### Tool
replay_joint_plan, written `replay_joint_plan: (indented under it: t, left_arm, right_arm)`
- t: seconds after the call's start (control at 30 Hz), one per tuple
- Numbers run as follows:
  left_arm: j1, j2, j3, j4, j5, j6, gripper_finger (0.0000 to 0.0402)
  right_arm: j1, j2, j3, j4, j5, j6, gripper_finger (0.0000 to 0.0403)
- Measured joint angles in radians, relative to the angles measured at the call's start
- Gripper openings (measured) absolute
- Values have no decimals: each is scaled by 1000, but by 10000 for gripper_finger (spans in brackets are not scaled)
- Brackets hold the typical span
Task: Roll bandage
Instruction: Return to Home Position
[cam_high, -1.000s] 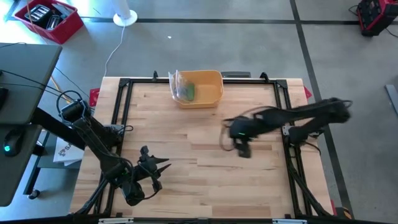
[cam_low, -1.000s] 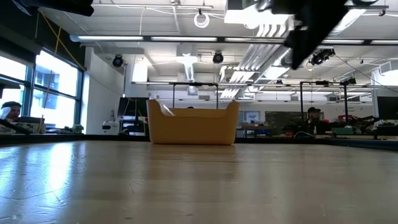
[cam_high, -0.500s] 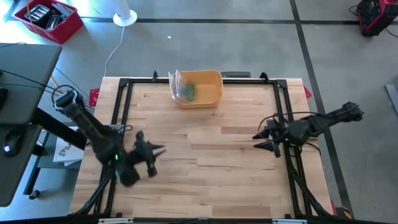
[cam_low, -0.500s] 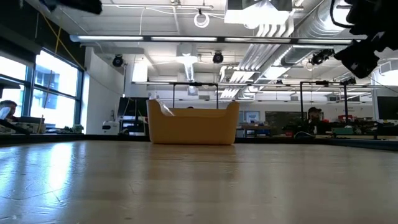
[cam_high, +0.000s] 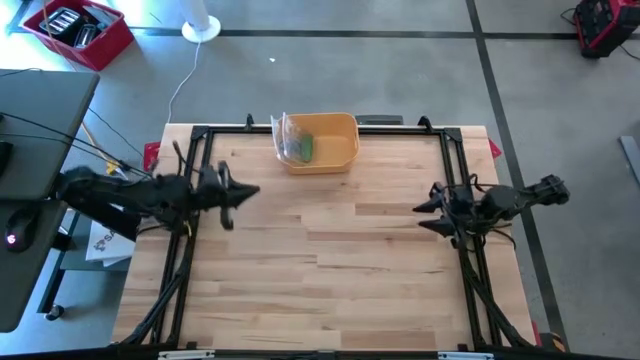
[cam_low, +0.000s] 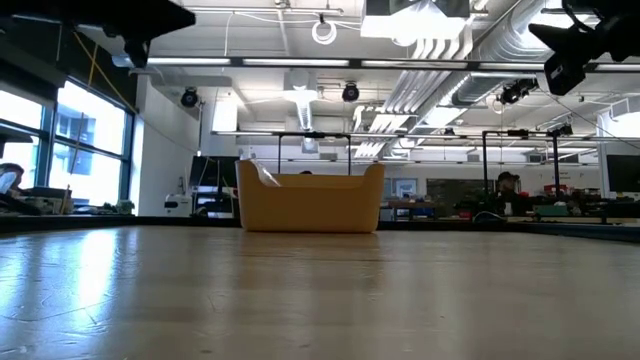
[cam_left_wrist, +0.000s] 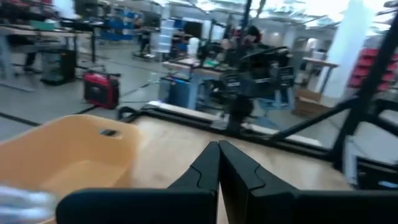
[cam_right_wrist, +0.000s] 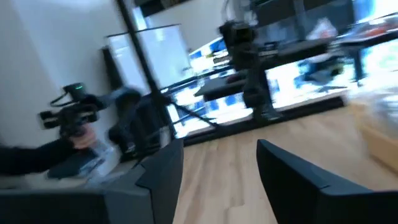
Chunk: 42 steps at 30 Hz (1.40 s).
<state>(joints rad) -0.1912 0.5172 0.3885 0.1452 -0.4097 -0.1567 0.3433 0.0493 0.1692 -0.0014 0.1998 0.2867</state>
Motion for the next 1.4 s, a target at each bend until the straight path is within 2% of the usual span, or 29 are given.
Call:
replay_joint_plan:
  t: [0.1,0.2,0.33,0.47,0.57,0.63,0.7,0.8,0.93,1.1,1.17,1.3,1.4]
  left_arm:
    - [123,-113,0,-137,102,1,1]
    - [187,-239,0,-298,193,-34,1]
    - [197,-403,0,-474,199,-89,0]
    - [175,-516,2,-544,187,-102,0]
    - [156,-502,-9,-538,179,-96,0]
    - [141,-480,-52,-463,177,-81,0]
    - [124,-484,-122,-382,183,-69,0]
    - [92,-491,-239,-129,190,-52,0]
    - [57,-486,-372,100,161,38,0]
    - [42,-471,-377,-1,139,57,0]
    - [40,-471,-377,-28,190,67,0]
    - [48,-472,-377,-19,339,72,0]
    - [48,-472,-377,-64,336,92,0]
  right_arm:
    - [-6,2,0,-8,41,39,182]
    - [-6,2,0,-19,10,99,179]
    - [-6,1,-9,-44,-38,37,160]
    - [-6,2,-26,-43,-35,1,98]
    - [-5,-5,-47,-31,-44,0,35]
    - [0,-11,-69,-21,-53,-3,10]
    - [6,-13,-103,30,-63,-8,13]
    - [6,-26,-159,122,-108,-10,23]
    - [6,-33,-159,118,-123,-42,16]
    - [6,-33,-160,125,-123,-115,2]
    - [6,-32,-160,119,-130,-133,3]
    - [5,-32,-160,127,-229,-160,1]
    - [5,-32,-160,116,-223,-180,1]
